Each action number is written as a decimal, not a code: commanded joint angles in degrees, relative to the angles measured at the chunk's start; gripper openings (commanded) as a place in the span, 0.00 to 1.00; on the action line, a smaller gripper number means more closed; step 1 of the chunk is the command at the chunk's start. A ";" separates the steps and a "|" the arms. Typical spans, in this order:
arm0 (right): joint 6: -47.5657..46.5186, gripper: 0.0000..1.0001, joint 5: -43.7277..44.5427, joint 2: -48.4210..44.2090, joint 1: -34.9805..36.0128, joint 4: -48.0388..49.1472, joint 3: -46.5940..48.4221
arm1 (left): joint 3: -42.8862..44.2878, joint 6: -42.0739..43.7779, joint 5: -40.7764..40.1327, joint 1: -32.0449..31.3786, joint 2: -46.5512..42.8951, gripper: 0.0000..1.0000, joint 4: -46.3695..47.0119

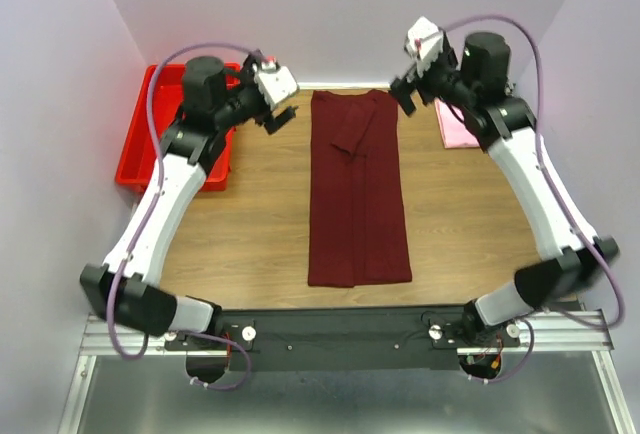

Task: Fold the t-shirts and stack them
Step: Fold the tshirt

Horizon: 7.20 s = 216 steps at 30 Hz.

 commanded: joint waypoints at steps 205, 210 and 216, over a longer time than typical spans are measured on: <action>-25.22 0.00 -0.32 9.44 2.00 -6.51 -36.00 | -11.12 32.49 4.06 -9.15 26.73 0.00 -21.35; -25.82 0.00 -0.32 6.72 0.51 -8.43 -31.07 | -4.00 33.27 3.89 -8.36 25.32 0.00 -26.17; -27.06 0.00 -1.37 4.26 0.59 -11.78 -30.01 | -4.76 33.01 3.27 -8.62 22.78 0.00 -27.42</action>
